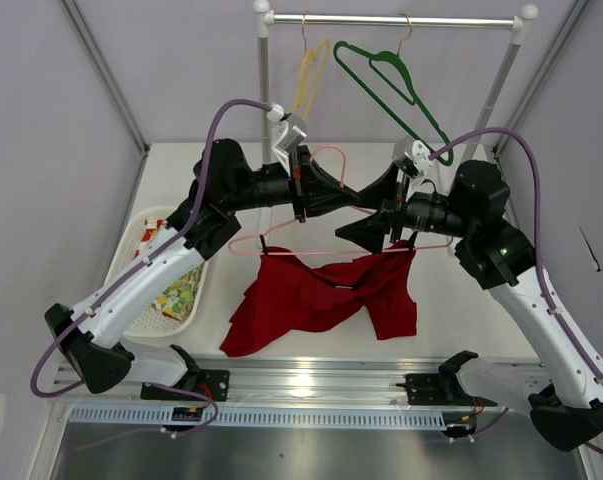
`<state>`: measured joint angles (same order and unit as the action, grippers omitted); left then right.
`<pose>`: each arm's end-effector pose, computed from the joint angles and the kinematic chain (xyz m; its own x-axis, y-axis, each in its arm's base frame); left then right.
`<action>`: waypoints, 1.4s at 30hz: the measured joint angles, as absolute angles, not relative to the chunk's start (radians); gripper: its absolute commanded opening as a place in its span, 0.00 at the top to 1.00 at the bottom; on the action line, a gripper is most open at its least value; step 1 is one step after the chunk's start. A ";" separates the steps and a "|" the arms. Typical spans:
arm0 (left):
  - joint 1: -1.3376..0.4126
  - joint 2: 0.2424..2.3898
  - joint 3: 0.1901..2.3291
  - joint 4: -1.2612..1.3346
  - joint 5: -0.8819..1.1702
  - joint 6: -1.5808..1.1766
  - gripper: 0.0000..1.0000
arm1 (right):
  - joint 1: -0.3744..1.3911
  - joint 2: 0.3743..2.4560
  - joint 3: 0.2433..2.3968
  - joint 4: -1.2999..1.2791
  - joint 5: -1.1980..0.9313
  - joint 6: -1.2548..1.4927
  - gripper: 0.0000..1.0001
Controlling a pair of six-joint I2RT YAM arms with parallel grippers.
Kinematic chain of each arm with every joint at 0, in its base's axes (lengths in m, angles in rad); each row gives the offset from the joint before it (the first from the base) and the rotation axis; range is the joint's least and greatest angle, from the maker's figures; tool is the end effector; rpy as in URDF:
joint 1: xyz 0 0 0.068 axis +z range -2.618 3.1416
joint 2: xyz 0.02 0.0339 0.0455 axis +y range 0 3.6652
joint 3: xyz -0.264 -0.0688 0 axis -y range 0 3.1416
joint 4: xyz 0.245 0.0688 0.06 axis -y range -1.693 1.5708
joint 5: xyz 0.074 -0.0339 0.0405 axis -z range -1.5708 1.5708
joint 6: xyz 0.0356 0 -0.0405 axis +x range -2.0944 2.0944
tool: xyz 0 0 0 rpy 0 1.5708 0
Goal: Place the skirt on the hanger
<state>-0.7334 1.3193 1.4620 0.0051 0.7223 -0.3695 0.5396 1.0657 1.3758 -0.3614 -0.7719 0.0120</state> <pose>0.1981 -0.2102 0.4783 -0.2548 -0.1351 -0.9575 0.9609 0.0760 -0.2664 0.1645 0.1275 0.4713 -0.0556 -0.0233 -0.9982 -0.9652 0.2572 0.0477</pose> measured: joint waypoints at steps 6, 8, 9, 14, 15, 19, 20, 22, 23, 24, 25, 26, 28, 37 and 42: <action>-0.731 1.359 1.462 0.051 0.729 -0.418 1.00 | 0.548 1.036 1.295 -0.257 -0.759 0.069 0.50; -0.731 1.362 1.463 0.063 0.742 -0.430 1.00 | 0.547 1.024 1.279 -0.236 -0.735 0.085 0.68; -0.732 1.362 1.463 0.068 0.746 -0.434 1.00 | 0.546 1.019 1.272 -0.225 -0.720 0.090 0.73; -0.731 1.362 1.463 0.093 0.770 -0.452 1.00 | 0.552 0.995 1.257 -0.207 -0.689 0.105 1.00; -0.732 1.362 1.463 0.100 0.773 -0.453 1.00 | 0.554 0.991 1.257 -0.207 -0.689 0.107 1.00; -0.739 1.363 1.464 0.121 0.783 -0.464 0.98 | 0.557 0.972 1.252 -0.208 -0.679 0.117 1.00; -0.741 1.364 1.464 0.125 0.787 -0.466 0.96 | 0.558 0.967 1.250 -0.208 -0.676 0.118 1.00; -0.747 1.367 1.464 0.136 0.789 -0.471 0.85 | 0.560 0.954 1.246 -0.215 -0.666 0.122 1.00; -0.750 1.369 1.464 0.142 0.789 -0.472 0.81 | 0.560 0.949 1.246 -0.220 -0.660 0.123 1.00; -0.752 1.371 1.464 0.148 0.788 -0.473 0.76 | 0.560 0.943 1.246 -0.228 -0.655 0.124 1.00; -0.752 1.371 1.464 0.153 0.778 -0.473 0.68 | 0.560 0.936 1.246 -0.241 -0.645 0.125 1.00; -0.749 1.371 1.464 0.162 0.765 -0.471 0.66 | 0.559 0.926 1.246 -0.257 -0.629 0.127 1.00; -0.741 1.371 1.464 0.181 0.739 -0.472 0.55 | 0.556 0.907 1.246 -0.281 -0.605 0.131 1.00; -0.733 1.368 1.465 0.218 0.627 -0.465 0.45 | 0.554 0.846 1.285 -0.422 -0.499 0.122 1.00; -0.731 1.344 1.465 0.209 0.491 -0.439 0.41 | 0.554 0.827 1.379 -0.566 -0.392 0.111 1.00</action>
